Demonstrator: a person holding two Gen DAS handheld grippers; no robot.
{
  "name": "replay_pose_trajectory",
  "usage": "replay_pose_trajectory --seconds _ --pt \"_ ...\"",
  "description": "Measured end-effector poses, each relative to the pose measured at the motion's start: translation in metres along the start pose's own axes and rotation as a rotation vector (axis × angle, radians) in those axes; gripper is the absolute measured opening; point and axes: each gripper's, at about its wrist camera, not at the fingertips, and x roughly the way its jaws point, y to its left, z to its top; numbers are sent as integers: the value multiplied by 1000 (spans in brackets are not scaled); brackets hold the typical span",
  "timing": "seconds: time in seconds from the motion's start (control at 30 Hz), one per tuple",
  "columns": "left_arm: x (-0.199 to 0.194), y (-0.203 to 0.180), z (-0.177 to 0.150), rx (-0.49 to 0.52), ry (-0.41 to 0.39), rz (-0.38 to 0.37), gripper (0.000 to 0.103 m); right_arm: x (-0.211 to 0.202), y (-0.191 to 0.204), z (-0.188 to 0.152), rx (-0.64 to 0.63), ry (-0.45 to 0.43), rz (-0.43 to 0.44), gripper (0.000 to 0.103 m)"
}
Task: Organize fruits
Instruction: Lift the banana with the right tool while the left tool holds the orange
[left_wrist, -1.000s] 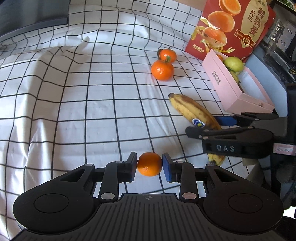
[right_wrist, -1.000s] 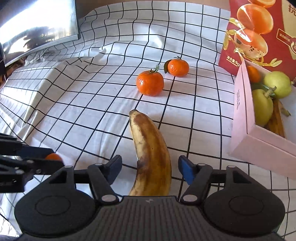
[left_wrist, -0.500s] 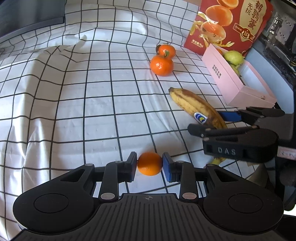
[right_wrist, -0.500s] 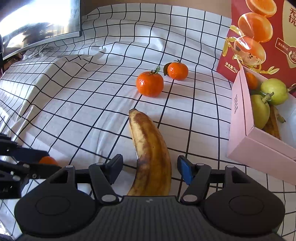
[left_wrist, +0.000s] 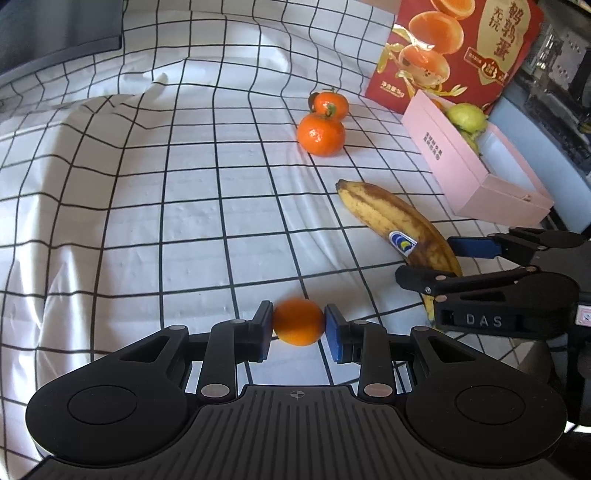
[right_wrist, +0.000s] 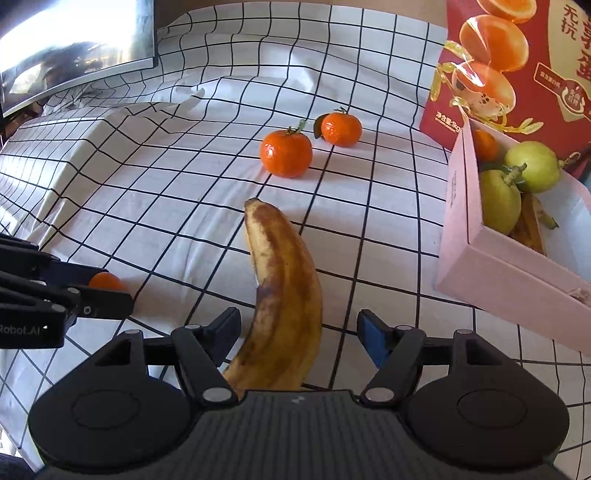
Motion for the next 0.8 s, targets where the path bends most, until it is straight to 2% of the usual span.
replay_pose_trajectory --seconds 0.2,0.37,0.53,0.67,0.8 --pt "-4 6 -7 19 -12 -54 35 2 0 1 6 -8 4 69" --pt "-4 -1 -9 68 -19 -34 35 3 0 1 8 -12 8 71" --pt "-4 2 -9 91 -20 -45 38 5 -2 0 19 -11 -1 81" --pt "-22 12 -7 85 -91 -15 38 5 -4 -1 22 -9 6 83" --pt "-30 8 -6 156 -75 -32 38 5 -5 -4 27 -19 5 86"
